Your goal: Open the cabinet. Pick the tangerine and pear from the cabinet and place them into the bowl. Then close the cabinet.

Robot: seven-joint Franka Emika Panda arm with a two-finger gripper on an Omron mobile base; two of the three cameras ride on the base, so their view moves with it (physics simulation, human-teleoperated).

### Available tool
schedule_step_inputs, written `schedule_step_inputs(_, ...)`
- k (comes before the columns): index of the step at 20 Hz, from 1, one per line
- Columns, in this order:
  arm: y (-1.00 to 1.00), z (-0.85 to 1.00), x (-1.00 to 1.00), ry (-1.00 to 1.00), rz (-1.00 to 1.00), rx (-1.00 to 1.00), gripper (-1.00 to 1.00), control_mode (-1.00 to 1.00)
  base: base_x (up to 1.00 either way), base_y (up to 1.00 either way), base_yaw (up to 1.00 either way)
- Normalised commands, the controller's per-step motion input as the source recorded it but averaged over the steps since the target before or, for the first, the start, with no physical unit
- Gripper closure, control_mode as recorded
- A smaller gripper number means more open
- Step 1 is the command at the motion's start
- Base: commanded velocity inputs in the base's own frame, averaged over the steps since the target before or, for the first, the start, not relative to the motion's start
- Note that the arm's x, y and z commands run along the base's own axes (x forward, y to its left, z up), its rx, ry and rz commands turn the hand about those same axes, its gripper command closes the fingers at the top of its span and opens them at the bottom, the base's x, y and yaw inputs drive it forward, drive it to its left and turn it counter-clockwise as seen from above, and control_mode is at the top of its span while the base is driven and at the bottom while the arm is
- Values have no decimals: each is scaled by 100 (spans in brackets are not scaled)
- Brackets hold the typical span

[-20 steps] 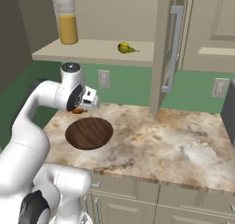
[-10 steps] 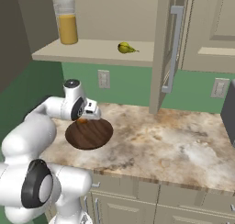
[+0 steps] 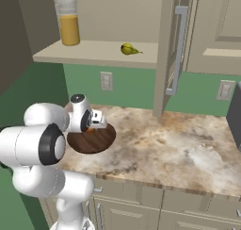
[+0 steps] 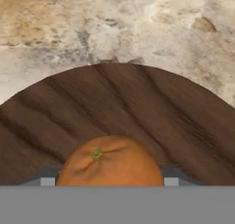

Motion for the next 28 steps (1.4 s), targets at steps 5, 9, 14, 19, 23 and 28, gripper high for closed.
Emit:
schedule_step_inputs(5, -3, -14, 6, -5, 0, 0, -100, -100, 0, 0, 0)
schedule_step_inputs(9, -1, 3, 0, -1, 0, 0, -100, -100, 0, 0, 0)
schedule_step_inputs(14, 0, 43, 0, 0, 0, 0, -100, -100, 0, 0, 0)
schedule_step_inputs(19, 0, 90, 0, 0, -1, 0, -100, -100, 0, 0, 0)
schedule_step_inputs(23, -11, 100, -4, 0, -6, 0, -100, -100, 0, 0, 0)
schedule_step_inputs(28, -30, 97, -13, 0, -12, 0, -100, -100, 0, 0, 0)
